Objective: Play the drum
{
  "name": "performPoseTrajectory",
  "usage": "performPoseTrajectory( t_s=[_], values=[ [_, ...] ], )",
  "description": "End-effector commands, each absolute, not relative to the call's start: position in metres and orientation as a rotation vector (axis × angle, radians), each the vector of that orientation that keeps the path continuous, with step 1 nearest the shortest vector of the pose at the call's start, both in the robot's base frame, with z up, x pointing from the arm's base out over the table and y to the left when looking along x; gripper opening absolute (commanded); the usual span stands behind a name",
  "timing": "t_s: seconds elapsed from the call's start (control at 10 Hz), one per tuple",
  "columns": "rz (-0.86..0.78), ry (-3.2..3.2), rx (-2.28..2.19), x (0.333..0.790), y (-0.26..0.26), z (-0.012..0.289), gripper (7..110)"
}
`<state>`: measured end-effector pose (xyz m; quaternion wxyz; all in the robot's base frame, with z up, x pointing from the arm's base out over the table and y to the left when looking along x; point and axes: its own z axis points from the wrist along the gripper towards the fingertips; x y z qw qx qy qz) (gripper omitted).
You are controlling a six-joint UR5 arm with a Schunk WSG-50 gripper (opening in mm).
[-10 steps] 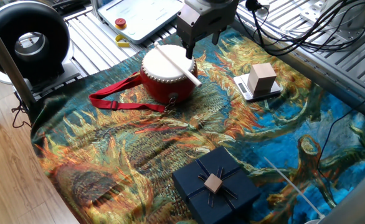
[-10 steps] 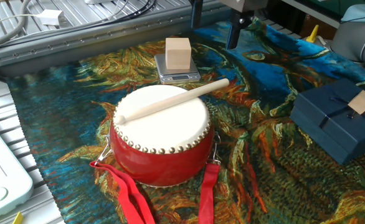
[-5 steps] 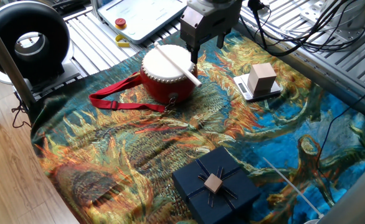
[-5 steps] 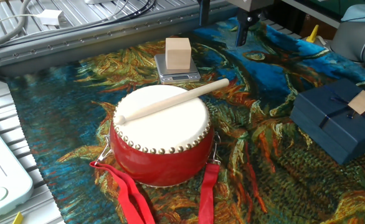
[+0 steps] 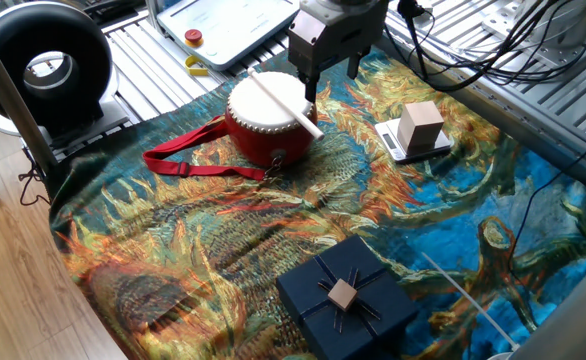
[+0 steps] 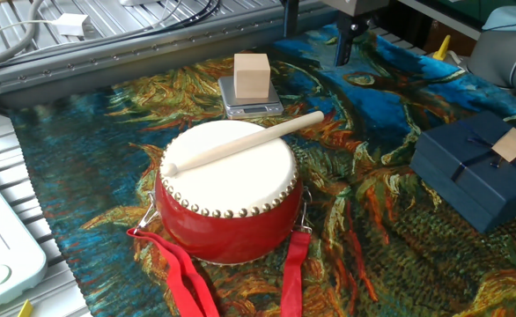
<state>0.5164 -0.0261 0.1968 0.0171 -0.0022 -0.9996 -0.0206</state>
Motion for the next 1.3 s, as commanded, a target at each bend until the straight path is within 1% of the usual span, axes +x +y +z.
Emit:
performPoseTrajectory(
  t_s=[0.0, 0.4, 0.9, 1.2],
  values=[
    [-0.082, -3.102, -0.007, 0.516, -0.023, 0.197, 88],
    [-0.104, -3.089, 0.013, 0.522, -0.016, 0.166, 88],
    [-0.083, -3.108, 0.035, 0.527, -0.015, 0.123, 88],
    [-0.098, -3.123, 0.035, 0.528, -0.012, 0.106, 88]
  ],
)
